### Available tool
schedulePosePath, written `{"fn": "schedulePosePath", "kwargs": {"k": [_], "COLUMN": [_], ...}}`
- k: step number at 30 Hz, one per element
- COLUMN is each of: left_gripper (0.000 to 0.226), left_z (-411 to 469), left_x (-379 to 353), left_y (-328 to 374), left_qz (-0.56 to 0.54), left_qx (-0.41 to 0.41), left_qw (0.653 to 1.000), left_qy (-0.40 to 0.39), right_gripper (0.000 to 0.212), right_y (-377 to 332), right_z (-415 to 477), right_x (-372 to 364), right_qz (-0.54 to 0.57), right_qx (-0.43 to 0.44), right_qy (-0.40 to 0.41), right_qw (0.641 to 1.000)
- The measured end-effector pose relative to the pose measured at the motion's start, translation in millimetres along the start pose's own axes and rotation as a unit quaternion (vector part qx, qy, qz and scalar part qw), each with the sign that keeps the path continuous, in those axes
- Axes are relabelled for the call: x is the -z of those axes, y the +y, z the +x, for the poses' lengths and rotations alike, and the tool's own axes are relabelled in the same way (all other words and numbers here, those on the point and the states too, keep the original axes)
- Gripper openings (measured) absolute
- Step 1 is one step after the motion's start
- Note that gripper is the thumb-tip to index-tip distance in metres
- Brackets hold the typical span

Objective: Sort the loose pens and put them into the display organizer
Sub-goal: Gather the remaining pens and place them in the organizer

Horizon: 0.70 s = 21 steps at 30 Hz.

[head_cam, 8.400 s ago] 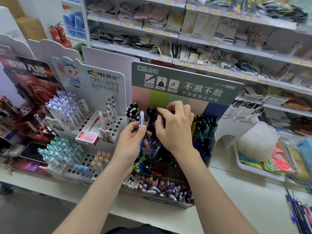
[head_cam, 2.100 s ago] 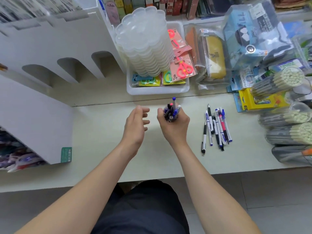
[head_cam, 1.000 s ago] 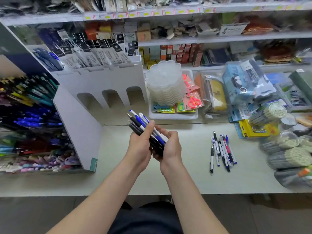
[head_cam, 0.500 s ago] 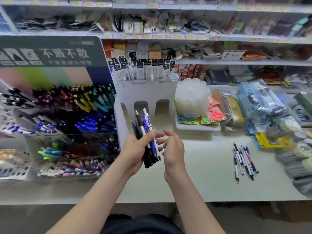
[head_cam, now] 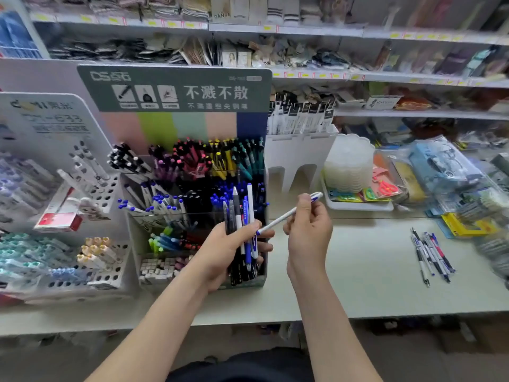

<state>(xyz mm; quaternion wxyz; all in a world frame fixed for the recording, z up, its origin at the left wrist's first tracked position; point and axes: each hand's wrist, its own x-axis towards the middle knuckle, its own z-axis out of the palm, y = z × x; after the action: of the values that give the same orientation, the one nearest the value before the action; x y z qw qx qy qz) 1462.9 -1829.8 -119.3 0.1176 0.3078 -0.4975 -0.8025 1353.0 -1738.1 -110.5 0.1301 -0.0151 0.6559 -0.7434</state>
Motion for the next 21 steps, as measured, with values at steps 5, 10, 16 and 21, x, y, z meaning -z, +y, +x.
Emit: {"fn": "schedulePosePath", "kwargs": {"k": [5,10,16,21], "left_gripper": [0.030,0.039,0.029,0.029], "left_z": [-9.4,-11.6,-8.7,-7.5], "left_x": [19.6,28.1,27.8,12.9], "left_y": [11.5,18.5,26.8,32.0], "left_qz": [-0.056,-0.116,-0.182,-0.127], "left_qx": [-0.017,-0.026,-0.051,-0.058], "left_qw": [0.996,0.988,0.974,0.982], "left_qy": [0.067,0.095,0.128,0.123], "right_gripper": [0.026,0.020,0.008,0.011], "right_y": [0.7,2.6,1.9,1.0], "right_z": [-26.1,-43.8,-51.4,-47.5], "right_x": [-10.6,-21.8,-29.9,-36.8], "right_qz": [0.020,0.084,0.149,-0.031], "right_qx": [0.049,0.009,-0.014,0.074], "right_qy": [-0.003,-0.002,-0.038,-0.125], "right_qw": [0.999,0.996,0.988,0.989]}}
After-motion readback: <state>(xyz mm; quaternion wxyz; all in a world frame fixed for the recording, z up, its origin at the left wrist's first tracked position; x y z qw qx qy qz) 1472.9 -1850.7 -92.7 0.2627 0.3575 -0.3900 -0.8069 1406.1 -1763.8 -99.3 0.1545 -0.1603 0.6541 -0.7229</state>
